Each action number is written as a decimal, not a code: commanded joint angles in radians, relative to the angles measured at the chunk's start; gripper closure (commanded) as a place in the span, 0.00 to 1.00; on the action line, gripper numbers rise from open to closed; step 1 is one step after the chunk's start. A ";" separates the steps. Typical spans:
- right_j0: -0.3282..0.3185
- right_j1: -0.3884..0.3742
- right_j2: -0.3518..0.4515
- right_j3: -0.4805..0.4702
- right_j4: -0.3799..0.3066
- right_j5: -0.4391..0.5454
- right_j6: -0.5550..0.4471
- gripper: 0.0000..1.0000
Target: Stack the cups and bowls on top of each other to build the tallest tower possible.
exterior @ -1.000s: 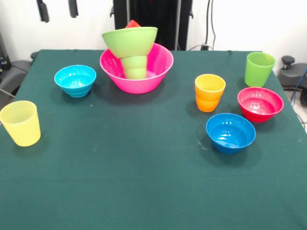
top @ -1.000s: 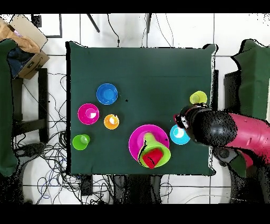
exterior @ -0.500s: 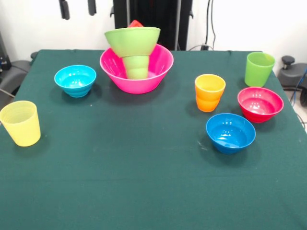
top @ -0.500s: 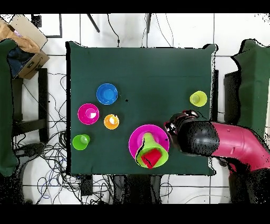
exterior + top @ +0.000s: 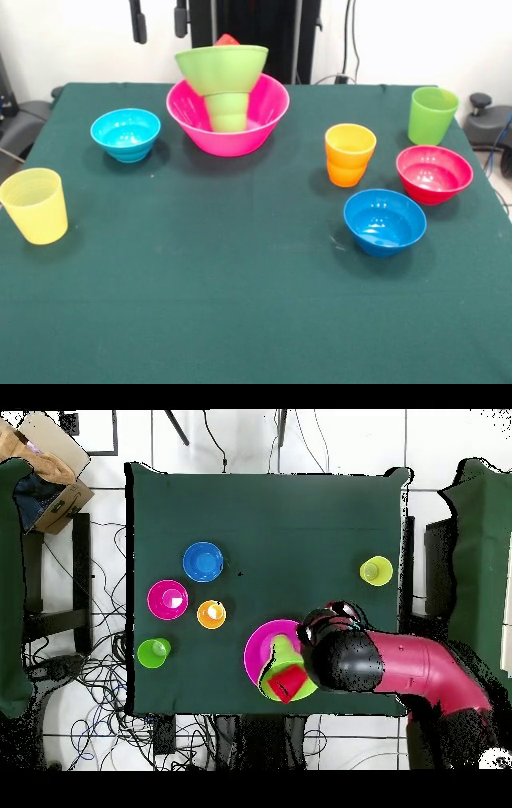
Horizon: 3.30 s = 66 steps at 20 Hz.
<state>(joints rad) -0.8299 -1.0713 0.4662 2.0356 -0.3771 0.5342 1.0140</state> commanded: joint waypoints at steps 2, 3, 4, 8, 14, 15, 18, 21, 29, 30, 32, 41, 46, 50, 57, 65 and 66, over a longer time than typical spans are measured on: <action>0.093 0.059 -0.116 0.073 -0.078 -0.070 0.224 0.00; 0.104 0.064 -0.126 0.069 -0.078 -0.073 0.227 0.00; 0.115 0.071 -0.139 0.065 -0.081 -0.082 0.233 0.00; 0.135 0.081 -0.169 0.052 -0.075 -0.088 0.224 0.00; 0.143 0.105 -0.194 0.042 -0.074 -0.110 0.210 0.00; 0.144 0.107 -0.198 0.038 -0.078 -0.103 0.205 0.00; 0.148 0.123 -0.221 0.027 -0.099 -0.110 0.201 0.00; 0.149 0.128 -0.225 0.025 -0.091 -0.085 0.191 0.00; 0.229 0.144 -0.227 -0.017 0.000 -0.086 0.267 0.00; 0.249 0.128 -0.227 -0.025 0.013 -0.064 0.274 0.00; 0.280 0.092 -0.220 -0.047 0.049 0.003 0.277 0.00; 0.395 0.047 -0.231 -0.227 0.115 0.281 0.286 0.00; 0.416 0.063 -0.241 -0.250 0.115 0.283 0.304 0.00; 0.429 0.077 -0.254 -0.201 0.109 0.181 0.338 0.00; 0.458 0.147 -0.279 -0.155 0.084 0.018 0.411 0.00; 0.532 0.184 -0.329 -0.159 0.061 -0.053 0.468 0.00; 0.542 0.189 -0.337 -0.165 0.057 -0.053 0.473 0.00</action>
<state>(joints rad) -0.3445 -0.9667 0.1592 1.8354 -0.2702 0.5296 1.3014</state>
